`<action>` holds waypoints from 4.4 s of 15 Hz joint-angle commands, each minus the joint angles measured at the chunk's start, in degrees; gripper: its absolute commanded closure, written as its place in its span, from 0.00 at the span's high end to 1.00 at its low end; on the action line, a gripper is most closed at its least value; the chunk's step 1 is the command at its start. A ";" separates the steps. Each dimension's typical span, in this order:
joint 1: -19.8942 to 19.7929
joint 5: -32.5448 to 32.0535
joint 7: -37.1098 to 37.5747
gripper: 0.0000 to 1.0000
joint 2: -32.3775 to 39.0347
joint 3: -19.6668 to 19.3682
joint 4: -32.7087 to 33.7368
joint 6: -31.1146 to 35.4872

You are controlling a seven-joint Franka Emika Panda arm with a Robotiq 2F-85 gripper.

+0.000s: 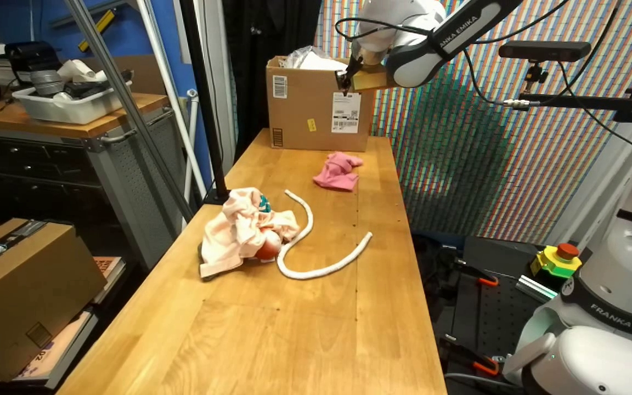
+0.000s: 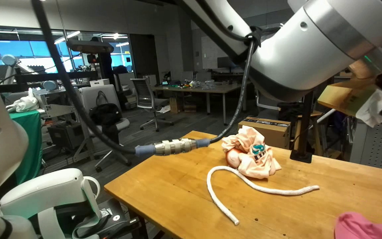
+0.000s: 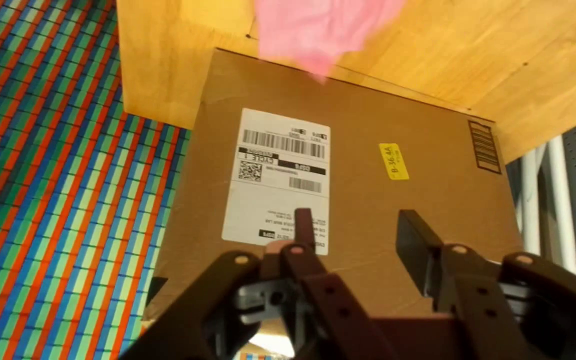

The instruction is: Move the pink t-shirt to the right, move the peach t-shirt to the left, move the radish to the right, move the rope backwards

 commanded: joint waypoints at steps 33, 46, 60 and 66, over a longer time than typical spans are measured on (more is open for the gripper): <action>25.90 26.92 -42.56 1.00 16.08 13.60 8.32 -8.59; 31.86 21.94 -33.43 0.56 23.82 4.67 16.03 -11.39; 36.30 6.20 -17.43 0.20 11.35 3.23 9.54 -11.75; 31.16 3.84 -19.05 0.19 0.03 11.28 -0.21 -11.60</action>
